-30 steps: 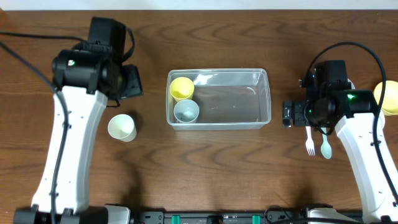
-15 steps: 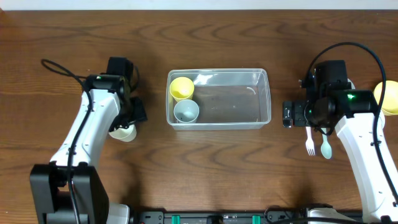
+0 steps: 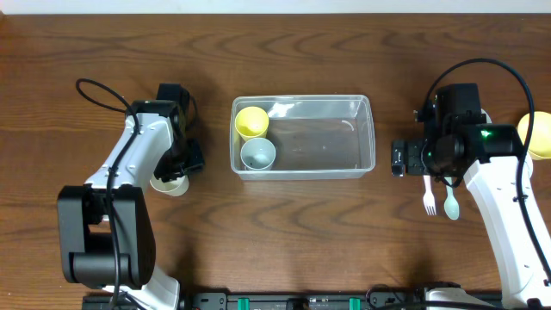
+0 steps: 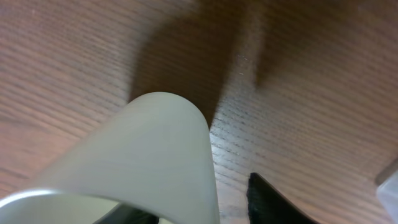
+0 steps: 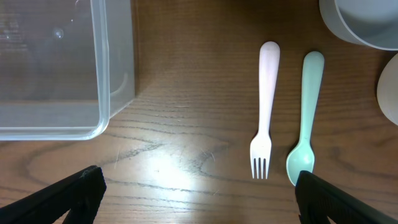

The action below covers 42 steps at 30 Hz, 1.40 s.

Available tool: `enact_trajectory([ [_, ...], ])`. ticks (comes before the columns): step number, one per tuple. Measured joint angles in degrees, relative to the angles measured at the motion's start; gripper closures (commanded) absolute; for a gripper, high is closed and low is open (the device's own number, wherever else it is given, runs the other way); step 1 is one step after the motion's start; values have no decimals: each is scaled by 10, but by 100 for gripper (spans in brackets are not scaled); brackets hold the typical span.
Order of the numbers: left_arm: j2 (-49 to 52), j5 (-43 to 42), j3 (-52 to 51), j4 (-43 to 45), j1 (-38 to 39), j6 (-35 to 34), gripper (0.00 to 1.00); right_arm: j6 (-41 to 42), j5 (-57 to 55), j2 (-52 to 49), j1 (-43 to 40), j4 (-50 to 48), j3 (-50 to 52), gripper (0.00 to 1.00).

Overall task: Pack container
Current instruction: 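Grasp the cream cup with the left gripper, then place the cream cup in the container and withdraw the left gripper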

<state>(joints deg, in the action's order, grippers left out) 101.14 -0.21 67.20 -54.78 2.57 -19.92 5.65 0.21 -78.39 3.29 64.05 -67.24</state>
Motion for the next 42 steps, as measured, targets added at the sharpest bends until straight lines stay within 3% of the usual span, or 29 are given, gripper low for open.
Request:
enact_trajectory([
  [2, 0, -2, 0, 1, 0, 2, 77, 0, 0, 0, 0, 0, 0, 1],
  [7, 0, -6, 0, 5, 0, 4, 81, 0, 0, 0, 0, 0, 0, 1],
  [12, 0, -7, 0, 8, 0, 3, 94, 0, 0, 0, 0, 0, 0, 1],
  [20, 0, -7, 1, 3, 0, 7, 94, 0, 0, 0, 0, 0, 0, 1],
  [27, -17, -7, 83, -84, 14, 9, 94, 0, 0, 0, 0, 0, 0, 1],
  [35, -98, -7, 317, -107, 146, 34, 94, 0, 0, 0, 0, 0, 0, 1],
  [42, -81, -11, 346, -54, 268, 67, 94, 0, 0, 0, 0, 0, 0, 1],
])
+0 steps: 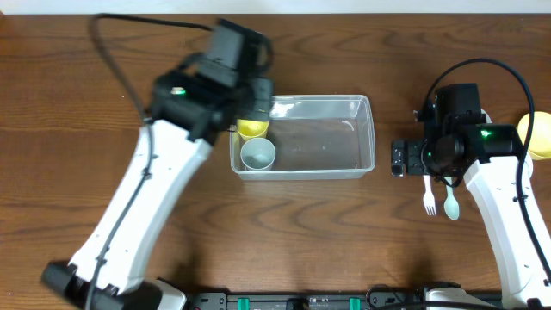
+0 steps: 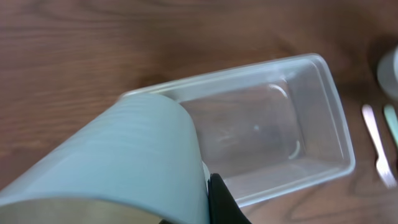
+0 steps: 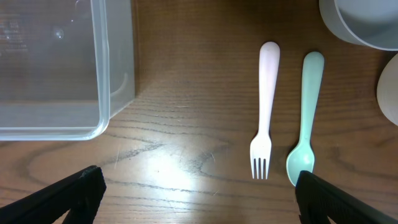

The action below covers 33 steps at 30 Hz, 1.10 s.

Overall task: Pack container
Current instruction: 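Place the cream cup in the container and withdraw the left gripper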

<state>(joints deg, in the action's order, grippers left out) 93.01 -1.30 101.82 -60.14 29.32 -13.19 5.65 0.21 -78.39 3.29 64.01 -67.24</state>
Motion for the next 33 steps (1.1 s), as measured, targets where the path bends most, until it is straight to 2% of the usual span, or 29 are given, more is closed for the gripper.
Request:
enact_trajectory([
  [9, 142, -1, -1, 33, 76, 65, 94, 0, 0, 0, 0, -1, 0, 1],
  [17, 220, 0, -2, 53, 75, 100, 94, 0, 0, 0, 0, -1, 0, 1],
  [29, 284, 0, -2, 79, 61, 137, 94, 0, 0, 0, 0, 0, 0, 1],
  [32, 291, -1, -2, 81, 50, 140, 93, 0, 0, 0, 0, 0, 0, 1],
  [33, 292, 0, -2, 81, 45, 141, 90, 0, 0, 0, 0, 0, 0, 1],
])
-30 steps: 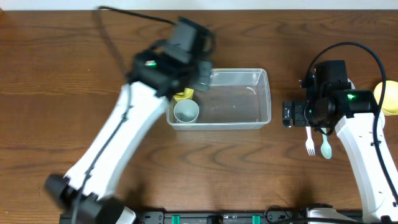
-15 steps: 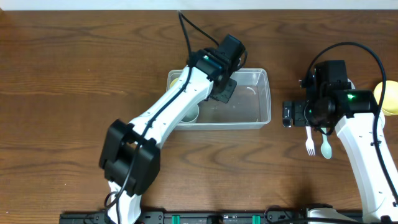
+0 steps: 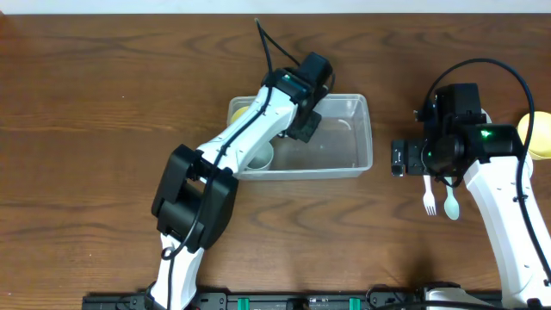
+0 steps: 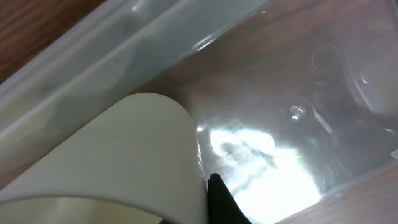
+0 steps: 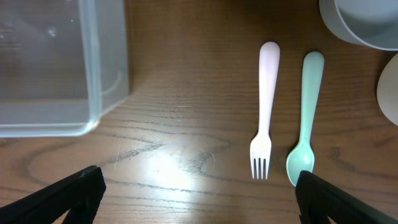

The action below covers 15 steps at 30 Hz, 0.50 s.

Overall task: Pack container
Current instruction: 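Place the cream cup in the container and withdraw the left gripper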

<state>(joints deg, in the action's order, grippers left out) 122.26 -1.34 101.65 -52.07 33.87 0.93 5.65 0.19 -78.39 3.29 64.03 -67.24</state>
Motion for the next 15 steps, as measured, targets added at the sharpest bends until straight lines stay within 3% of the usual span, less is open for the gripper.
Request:
enact_trajectory([
  [4, 1, 0, 0, -1, -8, 8, 63, 0, 0, 0, 0, 0, 0, 1],
  [15, 0, 0, 0, -13, -8, 8, 48, 0, 0, 0, 0, 0, 0, 1],
])
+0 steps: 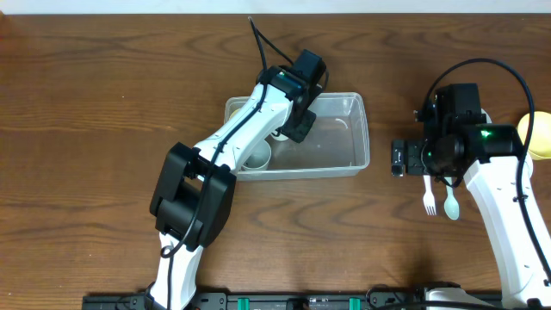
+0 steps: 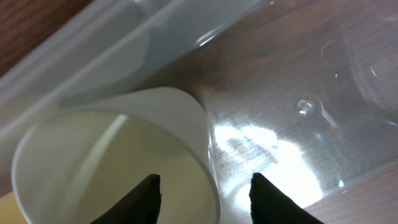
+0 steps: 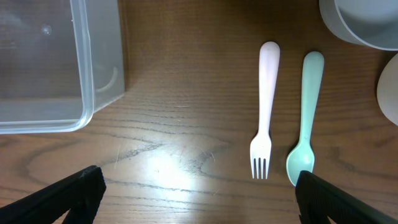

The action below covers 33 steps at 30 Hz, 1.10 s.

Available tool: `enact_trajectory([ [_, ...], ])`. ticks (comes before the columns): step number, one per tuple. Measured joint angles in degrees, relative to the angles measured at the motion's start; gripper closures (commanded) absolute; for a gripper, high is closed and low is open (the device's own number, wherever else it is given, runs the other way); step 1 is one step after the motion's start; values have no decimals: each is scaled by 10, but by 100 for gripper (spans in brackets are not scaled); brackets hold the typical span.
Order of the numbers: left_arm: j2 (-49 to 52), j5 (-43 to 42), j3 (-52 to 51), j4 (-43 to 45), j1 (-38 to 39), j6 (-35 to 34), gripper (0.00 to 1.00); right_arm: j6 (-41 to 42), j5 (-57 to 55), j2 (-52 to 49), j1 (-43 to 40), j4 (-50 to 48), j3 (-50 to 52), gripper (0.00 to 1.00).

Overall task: Pack container
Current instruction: 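Place the cream cup in the container and withdraw the left gripper, then move the right gripper to the white bowl and grasp its rim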

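A cream cup [image 2: 112, 162] stands upright in the clear plastic container [image 1: 349, 170], near its back wall [image 2: 124, 37]. My left gripper [image 2: 208, 199] is open, one finger over the cup's mouth and the other outside its rim. In the overhead view the left gripper [image 1: 293, 122] covers most of the cup. A grey cup [image 1: 256, 156] stands in the container's front left part. A sliver of yellow cup [image 2: 7, 218] shows beside the cream one. My right gripper [image 3: 199, 199] is open over bare table, right of the container.
A pink fork [image 3: 266, 112] and a mint spoon [image 3: 306, 118] lie side by side right of the container. A pale bowl [image 3: 360, 18] and a yellow bowl [image 1: 538, 133] sit at the far right. The container's corner [image 3: 81, 93] lies near the right gripper.
My left gripper was shut on the cream cup inside the container and is now open, with the cup standing on the container floor. The container has shifted slightly to the left.
My left gripper held the cream cup on the table left of the container. Then the cup was up over the container's left end, then low inside it. Now the cup stands free there. The right arm has stayed in place.
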<state>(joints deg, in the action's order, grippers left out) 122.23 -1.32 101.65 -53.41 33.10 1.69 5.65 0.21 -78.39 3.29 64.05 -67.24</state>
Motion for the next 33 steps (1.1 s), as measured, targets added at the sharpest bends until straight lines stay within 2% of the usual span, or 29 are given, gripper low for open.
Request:
enact_trajectory([
  [4, -16, 5, 0, -16, 0, 0, 39, 0, 0, 0, 0, 0, 0, 1],
  [8, -76, 21, 8, -61, -1, -2, 37, 0, 0, 0, 0, 0, 0, 1],
  [14, -236, 55, 37, -116, -25, -5, 31, 0, 2, 0, 0, 6, -2, 1],
  [17, -301, 65, 44, -144, -72, -23, 30, 0, 2, -1, 0, 23, -23, 1],
  [21, -344, 69, 46, -175, -173, -61, 30, 2, 0, -12, -5, 37, -124, 1],
  [26, -340, 28, 24, -174, -296, -89, 29, 3, -9, -48, -44, 69, -269, 1],
  [29, -333, -3, -10, -160, -344, -95, 29, 2, -14, -96, -75, 79, -322, 1],
  [33, -326, -22, -66, -130, -377, -97, 29, -4, -36, -183, -101, 77, -340, 1],
])
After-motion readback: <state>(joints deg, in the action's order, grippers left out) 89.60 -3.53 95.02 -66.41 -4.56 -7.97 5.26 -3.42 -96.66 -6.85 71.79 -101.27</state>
